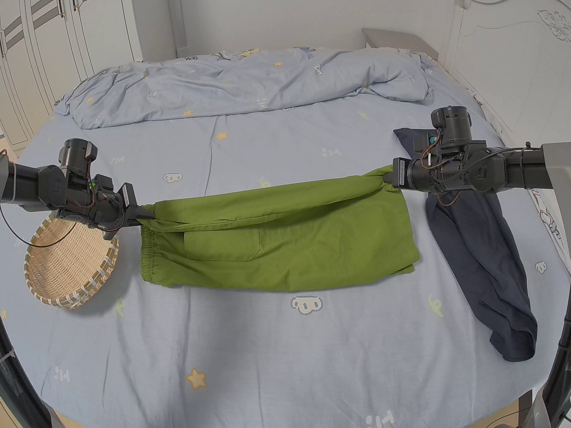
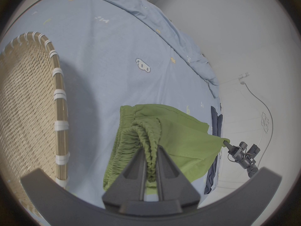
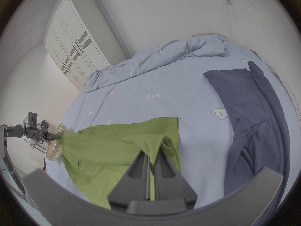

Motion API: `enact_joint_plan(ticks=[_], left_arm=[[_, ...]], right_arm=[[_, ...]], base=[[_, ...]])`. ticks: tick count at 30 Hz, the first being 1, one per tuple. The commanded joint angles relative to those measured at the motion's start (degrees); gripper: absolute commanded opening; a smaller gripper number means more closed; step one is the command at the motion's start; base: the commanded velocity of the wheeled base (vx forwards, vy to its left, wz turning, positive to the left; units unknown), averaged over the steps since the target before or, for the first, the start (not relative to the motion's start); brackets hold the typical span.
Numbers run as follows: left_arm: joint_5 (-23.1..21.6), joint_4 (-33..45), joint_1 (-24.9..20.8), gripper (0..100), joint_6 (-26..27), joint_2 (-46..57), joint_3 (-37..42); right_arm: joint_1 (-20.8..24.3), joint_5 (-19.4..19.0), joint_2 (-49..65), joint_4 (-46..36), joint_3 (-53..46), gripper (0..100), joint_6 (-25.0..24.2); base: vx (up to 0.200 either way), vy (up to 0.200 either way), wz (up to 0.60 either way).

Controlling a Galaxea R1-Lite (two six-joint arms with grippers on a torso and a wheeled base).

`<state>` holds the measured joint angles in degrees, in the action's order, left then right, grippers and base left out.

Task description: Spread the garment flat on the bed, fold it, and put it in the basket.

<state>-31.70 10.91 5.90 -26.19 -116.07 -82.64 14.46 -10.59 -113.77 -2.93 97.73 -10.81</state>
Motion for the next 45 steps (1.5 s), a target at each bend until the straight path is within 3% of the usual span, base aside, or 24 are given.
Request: enact_joint_plan(ticks=[1,16,17,19,20,37,43,44,45], left_arm=[[0.0,0.0,0.0,0,0.0,-1.6,-1.4],[0.0,0.1,0.0,0,0.1,-5.8,-6.0],[0.0,0.1,-0.1,100,0.1,-5.9,-6.0],[0.0,0.1,-0.3,100,0.2,-6.5,-6.7],[0.0,0.1,-0.5,100,0.2,-6.6,-7.0],[-0.2,0.1,-4.2,100,-0.9,-4.1,-7.7],[-0.3,-0.1,-4.6,100,-4.8,-8.6,-13.8],[-0.2,-0.2,-4.6,100,-9.6,-12.3,-20.2],[-0.2,-0.2,-4.6,100,-9.6,-12.3,-20.2]], right_arm=[[0.0,0.0,-2.2,0.3,0.9,0,0.1],[0.1,0.0,-4.0,0.5,1.6,0,-0.1],[0.1,0.0,-4.0,0.5,1.6,0,-0.1],[0.3,0.0,-4.5,0.5,1.7,0,-0.2],[0.4,0.0,-4.8,0.5,1.7,100,-0.2],[0.4,0.0,-5.1,0.5,1.1,100,-0.4],[0.5,0.0,-4.8,0.5,1.2,100,-0.5],[0.6,0.0,-4.6,0.4,1.2,100,-0.5],[0.6,0.0,-4.6,0.4,1.2,100,-0.5]], base=[[0.000,0.000,0.00],[0.000,0.000,0.00],[0.000,0.000,0.00],[0.000,0.000,0.00],[0.000,0.000,0.00],[0.000,0.000,0.00],[0.000,0.000,0.00],[0.000,0.000,0.00],[0.000,0.000,0.00]])
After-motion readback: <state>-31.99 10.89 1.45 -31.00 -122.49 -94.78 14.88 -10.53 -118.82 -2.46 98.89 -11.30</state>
